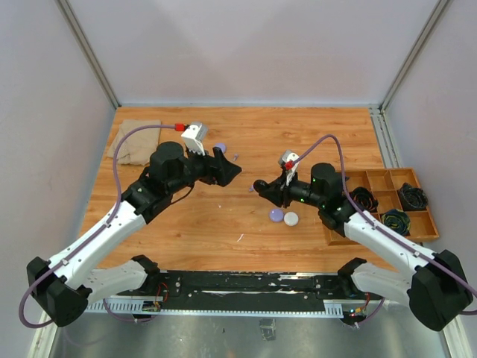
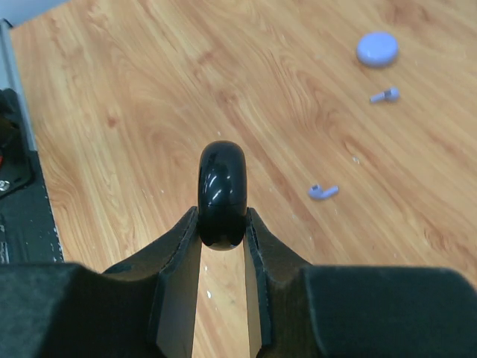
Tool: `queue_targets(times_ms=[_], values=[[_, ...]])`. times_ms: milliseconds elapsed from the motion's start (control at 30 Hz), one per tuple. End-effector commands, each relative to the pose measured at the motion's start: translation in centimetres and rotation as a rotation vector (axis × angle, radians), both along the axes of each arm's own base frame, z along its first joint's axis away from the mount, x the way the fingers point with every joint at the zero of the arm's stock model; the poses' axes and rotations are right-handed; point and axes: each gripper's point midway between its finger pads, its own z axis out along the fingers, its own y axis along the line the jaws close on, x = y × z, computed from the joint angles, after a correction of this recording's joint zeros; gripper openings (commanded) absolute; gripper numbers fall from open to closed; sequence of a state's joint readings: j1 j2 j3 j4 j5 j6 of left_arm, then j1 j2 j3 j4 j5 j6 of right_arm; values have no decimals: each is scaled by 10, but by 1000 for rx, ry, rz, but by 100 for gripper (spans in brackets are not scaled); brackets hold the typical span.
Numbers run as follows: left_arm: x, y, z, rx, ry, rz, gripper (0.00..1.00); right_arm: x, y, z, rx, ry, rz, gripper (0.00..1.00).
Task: Insert the wireless bluetooth earbuds into the charging case
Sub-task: Place the charging case at the center of the board.
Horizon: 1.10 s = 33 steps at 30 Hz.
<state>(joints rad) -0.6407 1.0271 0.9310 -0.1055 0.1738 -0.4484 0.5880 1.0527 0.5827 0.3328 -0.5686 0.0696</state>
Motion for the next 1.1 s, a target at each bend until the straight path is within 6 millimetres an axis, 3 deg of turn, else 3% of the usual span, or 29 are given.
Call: queue_targets(times_ms=[0,333,533,700,1067], values=[[18,59,-12,243,-15,247,85,14,-29,-33,-152,156,-146,5],[34,118,-26,512,-76,457,94,31,-84,-87,-239,452,-354,6],[37,130,-44,517,-89,502,96,36,-102,-117,-305,554,-425,9],[36,140,-56,517,-79,519,97,36,-108,-134,-336,621,-430,11],[40,152,-51,462,-73,543,97,34,-100,-153,-350,695,-376,24]])
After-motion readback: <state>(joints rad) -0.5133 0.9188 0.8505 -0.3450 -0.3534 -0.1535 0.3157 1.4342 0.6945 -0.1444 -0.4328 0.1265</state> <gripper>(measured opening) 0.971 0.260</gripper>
